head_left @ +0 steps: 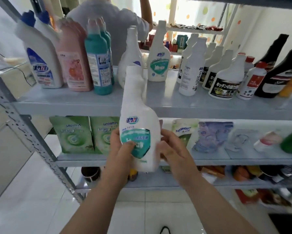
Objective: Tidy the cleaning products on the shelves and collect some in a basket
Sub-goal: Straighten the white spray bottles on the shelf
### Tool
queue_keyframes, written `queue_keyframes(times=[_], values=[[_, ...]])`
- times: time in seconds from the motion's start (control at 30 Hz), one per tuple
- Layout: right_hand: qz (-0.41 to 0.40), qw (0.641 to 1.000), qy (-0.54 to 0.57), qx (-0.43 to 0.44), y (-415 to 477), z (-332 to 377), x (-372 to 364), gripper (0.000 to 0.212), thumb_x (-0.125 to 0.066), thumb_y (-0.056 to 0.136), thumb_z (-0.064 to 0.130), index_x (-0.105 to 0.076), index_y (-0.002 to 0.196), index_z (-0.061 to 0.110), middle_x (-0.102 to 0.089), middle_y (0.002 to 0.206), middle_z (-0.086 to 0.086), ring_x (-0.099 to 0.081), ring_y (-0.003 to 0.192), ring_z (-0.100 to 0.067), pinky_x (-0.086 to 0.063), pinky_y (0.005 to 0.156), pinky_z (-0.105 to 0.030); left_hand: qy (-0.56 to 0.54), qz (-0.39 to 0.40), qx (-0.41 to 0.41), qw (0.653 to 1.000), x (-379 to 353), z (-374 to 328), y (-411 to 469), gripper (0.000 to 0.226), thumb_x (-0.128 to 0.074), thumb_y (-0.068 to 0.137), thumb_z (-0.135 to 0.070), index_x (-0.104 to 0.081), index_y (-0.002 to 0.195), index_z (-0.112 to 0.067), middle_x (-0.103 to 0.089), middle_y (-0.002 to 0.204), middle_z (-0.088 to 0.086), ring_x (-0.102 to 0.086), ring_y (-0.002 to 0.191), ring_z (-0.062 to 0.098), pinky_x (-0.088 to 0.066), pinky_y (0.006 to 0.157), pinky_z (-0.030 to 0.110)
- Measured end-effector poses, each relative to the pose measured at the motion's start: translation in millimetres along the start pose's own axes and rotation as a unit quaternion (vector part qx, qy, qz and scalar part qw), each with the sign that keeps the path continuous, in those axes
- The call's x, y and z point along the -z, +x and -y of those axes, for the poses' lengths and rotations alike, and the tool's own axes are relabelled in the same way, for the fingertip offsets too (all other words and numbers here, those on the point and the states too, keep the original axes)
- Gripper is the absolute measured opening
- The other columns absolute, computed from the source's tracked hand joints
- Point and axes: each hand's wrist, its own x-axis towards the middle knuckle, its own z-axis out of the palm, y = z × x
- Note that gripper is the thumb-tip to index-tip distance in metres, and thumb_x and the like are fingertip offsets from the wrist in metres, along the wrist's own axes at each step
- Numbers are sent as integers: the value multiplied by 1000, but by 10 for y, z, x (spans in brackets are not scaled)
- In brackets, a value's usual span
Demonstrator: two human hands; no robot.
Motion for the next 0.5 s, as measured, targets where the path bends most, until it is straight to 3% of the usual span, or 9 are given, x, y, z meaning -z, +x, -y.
queue_keyframes(times=[0.03,0.1,0.17,0.23,0.27,0.33,0.4,0.47,0.5], values=[[1,999,47,-28,-94,-37,-41,39,-65,87,58,-72,120,39,-74,112,2,-70,105,-15,-57,81,-28,-85,4,88,992,1,32,-87,31,-53,81,-33,-59,108,-21,-72,84,1,-70,68,20,-55,52,31],[13,993,80,-91,-225,-71,-140,73,-69,78,75,-66,131,26,-71,105,0,-68,95,-12,-55,73,-25,-209,84,239,944,22,59,-282,43,-43,89,-46,-64,102,-10,-63,78,12,-60,55,27,-45,42,25],[20,979,92,-181,-311,-116,-216,99,-71,71,82,-54,139,12,-63,77,2,-59,65,-10,-50,54,-22,-248,173,308,902,43,113,-473,51,-49,85,-52,-70,99,-7,-55,81,14,-55,54,26,-37,37,18],[4,951,167,-260,-392,-180,-216,90,-74,73,74,-55,129,7,-51,55,4,-42,38,-7,-40,38,-19,-253,225,338,878,45,180,-611,54,-58,80,-55,-77,96,-7,-57,84,16,-58,54,27,-36,33,16],[-11,939,195,-282,-418,-185,-201,85,-74,70,70,-57,125,8,-56,56,2,-39,33,-7,-35,35,-17,-242,231,356,872,37,192,-646,57,-57,82,-57,-77,99,-7,-60,84,18,-60,54,28,-35,32,14],[-26,937,214,-276,-472,-239,-114,81,-80,69,65,-61,125,10,-70,84,-7,-55,44,-12,-39,39,-20,-173,245,371,879,73,226,-682,62,-46,93,-61,-68,116,-7,-66,87,21,-66,58,32,-27,33,12],[-33,947,218,-235,-497,-290,0,75,-87,70,54,-63,127,12,-71,108,-12,-71,77,-23,-55,59,-34,-75,241,329,910,146,244,-669,62,-40,97,-63,-61,128,-13,-72,102,23,-72,73,41,-26,37,16],[-55,960,209,-180,-486,-362,169,67,-88,74,32,-60,130,9,-72,119,-13,-73,101,-28,-61,77,-45,-11,204,281,938,179,279,-632,65,-52,91,-66,-65,128,-15,-73,113,24,-74,85,40,-46,41,25],[-58,969,183,-156,-476,-394,258,74,-93,70,26,-58,132,9,-73,120,-12,-72,105,-29,-61,80,-44,26,185,248,950,180,305,-618,62,-61,85,-61,-66,127,-15,-74,113,21,-75,87,34,-56,48,31]])
